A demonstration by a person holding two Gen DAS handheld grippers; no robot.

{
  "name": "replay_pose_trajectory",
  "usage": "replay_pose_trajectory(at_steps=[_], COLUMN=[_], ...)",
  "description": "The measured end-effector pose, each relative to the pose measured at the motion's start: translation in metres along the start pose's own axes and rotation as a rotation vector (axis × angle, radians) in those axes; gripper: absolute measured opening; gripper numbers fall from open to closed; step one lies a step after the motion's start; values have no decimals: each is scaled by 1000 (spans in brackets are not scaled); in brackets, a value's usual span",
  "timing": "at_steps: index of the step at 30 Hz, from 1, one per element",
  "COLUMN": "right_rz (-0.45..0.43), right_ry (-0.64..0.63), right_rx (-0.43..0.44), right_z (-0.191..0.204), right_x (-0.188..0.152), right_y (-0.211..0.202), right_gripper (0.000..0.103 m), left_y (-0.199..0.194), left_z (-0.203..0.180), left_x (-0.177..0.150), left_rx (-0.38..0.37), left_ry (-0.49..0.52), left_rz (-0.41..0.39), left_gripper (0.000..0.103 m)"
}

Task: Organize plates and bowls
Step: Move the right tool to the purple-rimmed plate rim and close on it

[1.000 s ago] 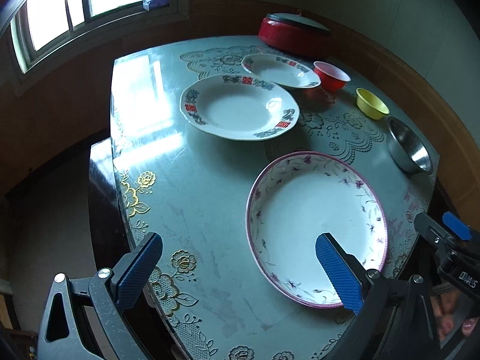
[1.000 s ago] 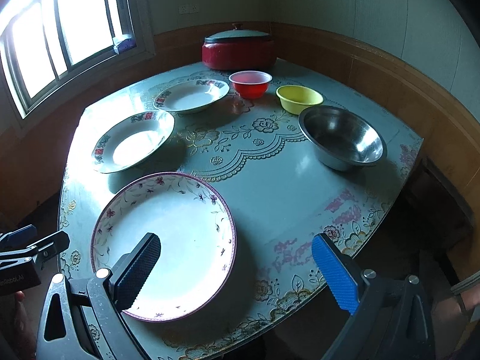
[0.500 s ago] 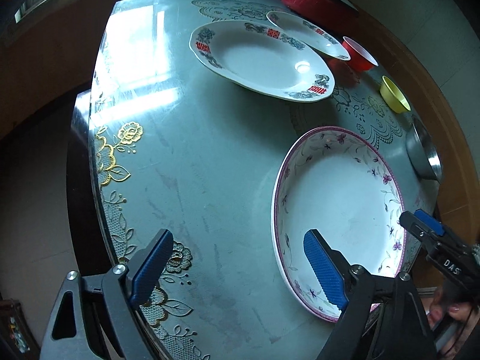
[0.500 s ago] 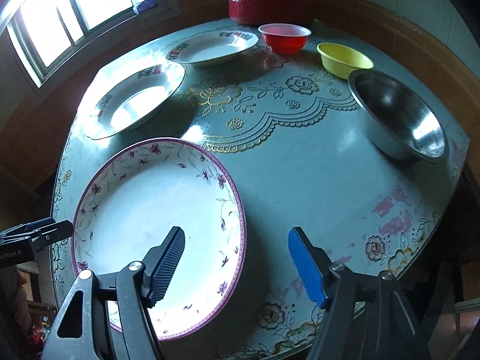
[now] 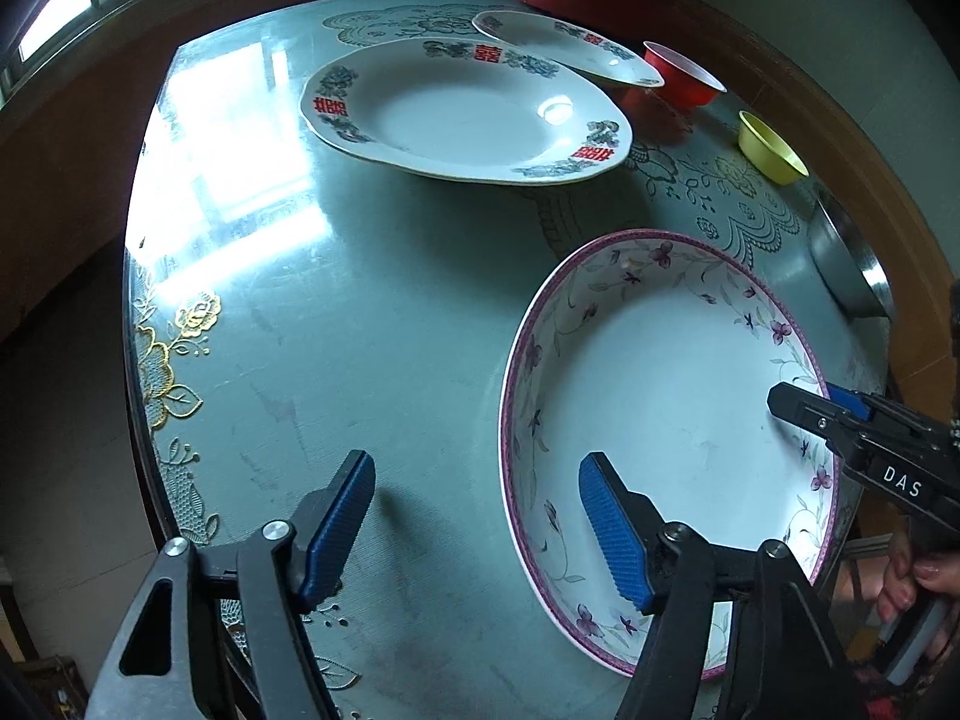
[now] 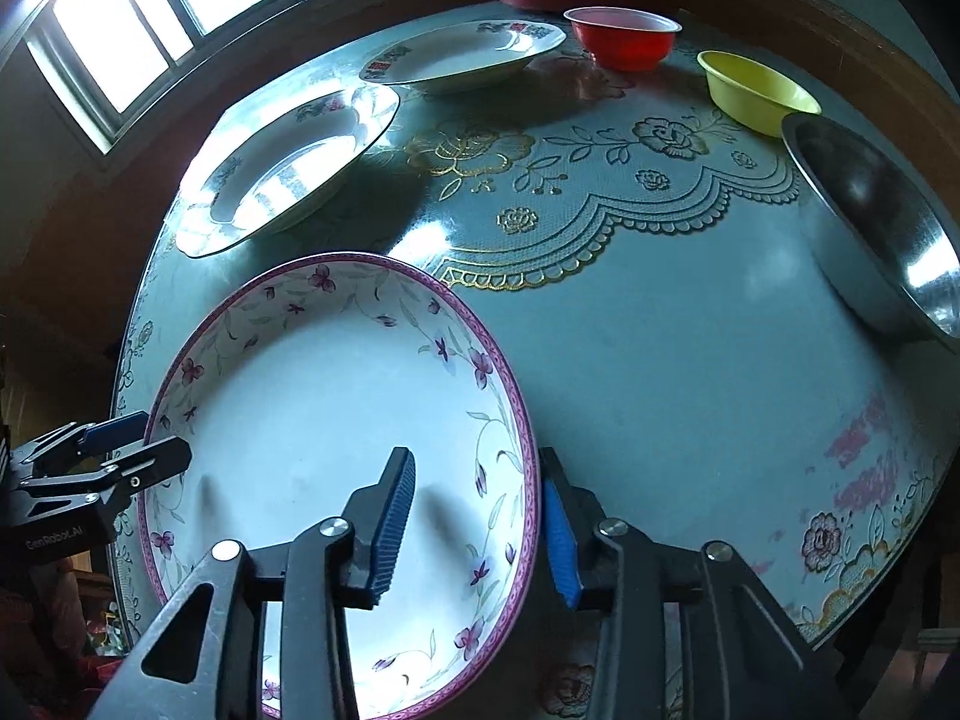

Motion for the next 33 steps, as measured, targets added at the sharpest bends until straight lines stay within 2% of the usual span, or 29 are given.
replay_pose_trajectory(at_steps=[4,7,8,13,28,33], right_rz=[-10,-16,-17,-19,-38,-50], right_ry=[-60,-42,-33,-23,36,52], right_rx=[-41,-13,-3,10,-26,-31], right_z=[0,-4,-6,-12,-52,-63], right_x=[1,2,3,4,21,26], right_y=[0,-1,-2,-4,-12,-13], right_gripper=[27,21,20,17,17,17], left_y=[2,3,3,6,16,20], left_z=[-10,-23,-26,-29,-67,-76], left_x=[2,3,3,8,28,32], left_rx=[-10,-34,-35,-17,-33,-15], left_ry=[56,109,120,109,119,144], left_rz=[-26,-36,-37,-43,-26,-25], left_gripper=[58,36,34,31,30,30])
Point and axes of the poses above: each gripper's, at about its wrist camera, not at the fingertips, and y roughly the way its jaws point, z to its left, x to its top, the point moved 10 cm from there along y, roughly the way its jaws point, and after that the axes turned 2 degrees about z, right-handed, at the moved point
